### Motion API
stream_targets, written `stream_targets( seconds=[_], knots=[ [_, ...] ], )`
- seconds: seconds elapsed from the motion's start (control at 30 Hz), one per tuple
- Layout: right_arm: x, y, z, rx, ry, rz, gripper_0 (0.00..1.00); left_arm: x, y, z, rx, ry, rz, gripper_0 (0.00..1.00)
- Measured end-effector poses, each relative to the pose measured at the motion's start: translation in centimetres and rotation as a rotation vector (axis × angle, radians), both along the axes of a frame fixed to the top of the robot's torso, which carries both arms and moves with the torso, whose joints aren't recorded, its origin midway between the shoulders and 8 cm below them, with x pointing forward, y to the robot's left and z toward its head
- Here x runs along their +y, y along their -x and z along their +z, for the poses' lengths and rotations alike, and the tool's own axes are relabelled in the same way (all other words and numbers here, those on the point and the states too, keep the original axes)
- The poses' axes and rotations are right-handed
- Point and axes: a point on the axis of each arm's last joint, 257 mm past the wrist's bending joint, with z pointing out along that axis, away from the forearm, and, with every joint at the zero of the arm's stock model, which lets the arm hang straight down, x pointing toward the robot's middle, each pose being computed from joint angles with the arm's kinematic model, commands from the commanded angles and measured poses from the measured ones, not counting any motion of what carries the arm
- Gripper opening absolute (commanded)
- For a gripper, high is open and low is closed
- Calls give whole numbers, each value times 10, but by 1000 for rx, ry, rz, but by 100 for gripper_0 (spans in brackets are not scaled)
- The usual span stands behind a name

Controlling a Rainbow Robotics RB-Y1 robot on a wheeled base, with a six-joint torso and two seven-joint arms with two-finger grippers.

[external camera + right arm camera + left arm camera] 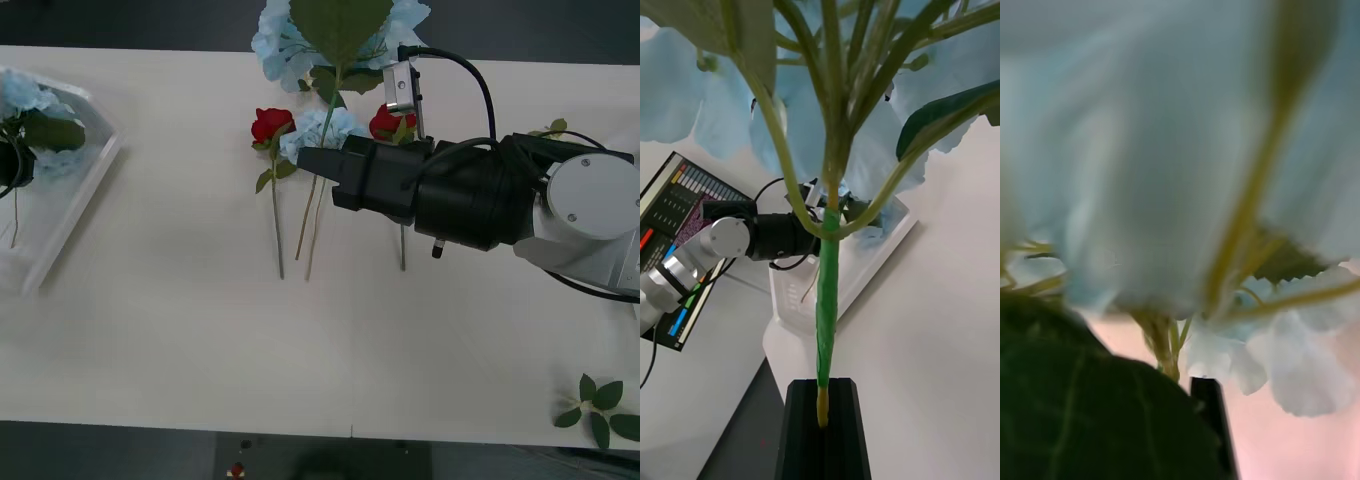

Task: Put the red flowers into the right box and the blue flowers into the left box

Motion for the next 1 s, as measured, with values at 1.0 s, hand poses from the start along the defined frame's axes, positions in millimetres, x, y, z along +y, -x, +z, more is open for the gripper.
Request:
stream_targets(
  seconds=[1.0],
  knots=[
    [0, 0, 0, 0, 0, 0, 0, 3, 72, 71, 239, 194, -165, 100]
  ],
)
